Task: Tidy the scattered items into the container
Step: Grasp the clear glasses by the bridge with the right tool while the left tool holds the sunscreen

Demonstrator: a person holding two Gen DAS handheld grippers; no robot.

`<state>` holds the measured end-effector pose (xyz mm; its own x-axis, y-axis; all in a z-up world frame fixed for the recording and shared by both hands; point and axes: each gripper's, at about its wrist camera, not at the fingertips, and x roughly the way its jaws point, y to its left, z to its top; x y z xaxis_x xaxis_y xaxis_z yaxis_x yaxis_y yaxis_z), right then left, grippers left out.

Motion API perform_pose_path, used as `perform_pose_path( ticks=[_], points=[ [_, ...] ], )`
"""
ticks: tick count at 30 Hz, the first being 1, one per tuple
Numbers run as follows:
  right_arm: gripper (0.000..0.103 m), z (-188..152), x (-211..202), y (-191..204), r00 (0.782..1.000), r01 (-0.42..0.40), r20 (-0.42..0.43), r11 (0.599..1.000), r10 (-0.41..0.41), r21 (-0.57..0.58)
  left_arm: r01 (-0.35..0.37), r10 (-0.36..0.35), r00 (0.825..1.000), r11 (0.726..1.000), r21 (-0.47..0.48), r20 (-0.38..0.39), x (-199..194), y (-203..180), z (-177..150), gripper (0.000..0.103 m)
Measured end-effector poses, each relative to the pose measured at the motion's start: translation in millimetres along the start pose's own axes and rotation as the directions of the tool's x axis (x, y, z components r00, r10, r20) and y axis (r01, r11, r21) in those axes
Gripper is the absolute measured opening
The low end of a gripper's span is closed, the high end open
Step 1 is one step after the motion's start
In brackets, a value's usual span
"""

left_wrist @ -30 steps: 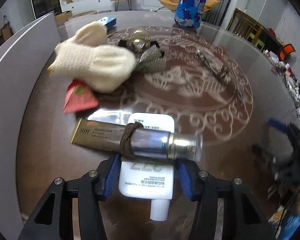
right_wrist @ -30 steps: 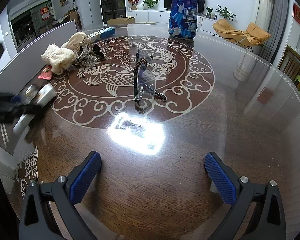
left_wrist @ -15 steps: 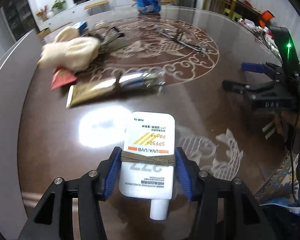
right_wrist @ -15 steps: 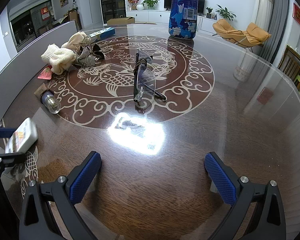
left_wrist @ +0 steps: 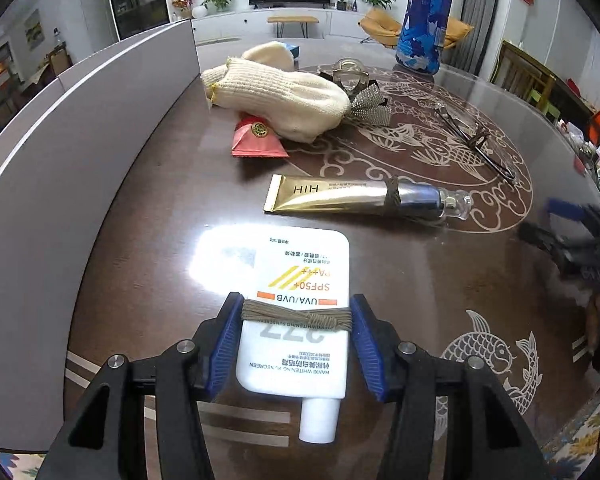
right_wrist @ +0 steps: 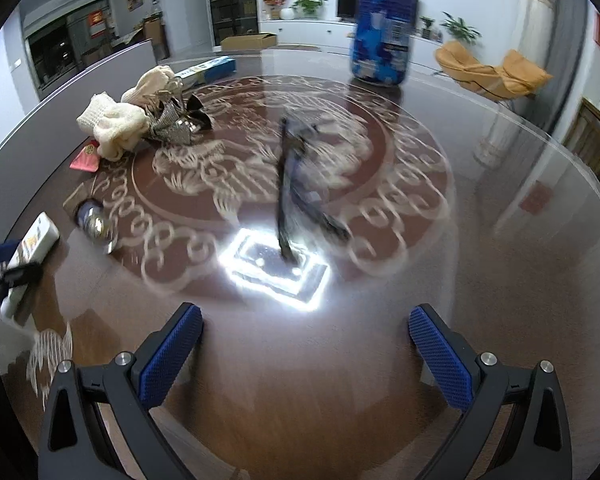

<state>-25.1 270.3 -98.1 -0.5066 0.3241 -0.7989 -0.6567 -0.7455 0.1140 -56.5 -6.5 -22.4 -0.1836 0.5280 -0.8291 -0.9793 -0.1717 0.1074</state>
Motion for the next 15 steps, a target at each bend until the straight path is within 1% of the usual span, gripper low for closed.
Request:
perform_pose_path(
  ticks=[4,7,8,9,10,12,13,15],
  points=[
    [0.103,43.7,32.9,3.8,1.0,-0.006,-0.001,1.0,0.006,-0.008,0.001,-0.001,1.0,1.0,-0.001,0.004,-0.9,0.6,0.2,0.053],
    [0.101,65.6,48.9,0.1,1.0,0.004,0.003,1.0,-0.004,0.007,0.003,-0.003,1.0,1.0,0.002,0.002,-2.5,0.0,-0.5,0.053],
    [0.092,69.5,50.3,-0.5,1.0,0.004,0.012,1.0,-0.004,0.007,0.005,-0.005,1.0,1.0,0.003,0.004,-2.7,0.4,-0.9,0.053],
    [0.077,71.9,49.7,-0.5,1.0,-0.001,0.025,1.0,0.001,0.001,0.005,-0.005,1.0,1.0,0.003,0.007,-3.2,0.4,-1.7,0.053],
    [0.071,72.9,48.4,0.0,0.999,-0.009,0.036,1.0,0.009,-0.009,0.004,-0.004,1.0,1.0,0.003,0.009,-3.3,0.1,-2.4,0.053],
    [0.049,71.1,44.5,2.7,0.998,-0.024,0.05,0.999,0.026,-0.03,0.001,-0.001,1.0,1.0,-0.001,0.017,-2.9,-0.7,-2.9,0.053],
    [0.044,68.7,42.5,3.6,0.998,-0.03,0.054,0.999,0.032,-0.039,-0.002,0.002,1.0,1.0,-0.001,0.023,-3.1,-1.3,-3.6,0.053],
    [0.032,60.7,36.0,6.7,0.997,-0.042,0.057,0.998,0.045,-0.054,-0.005,0.005,1.0,1.0,-0.003,0.029,-3.2,-1.7,-4.2,0.054]
  ],
)
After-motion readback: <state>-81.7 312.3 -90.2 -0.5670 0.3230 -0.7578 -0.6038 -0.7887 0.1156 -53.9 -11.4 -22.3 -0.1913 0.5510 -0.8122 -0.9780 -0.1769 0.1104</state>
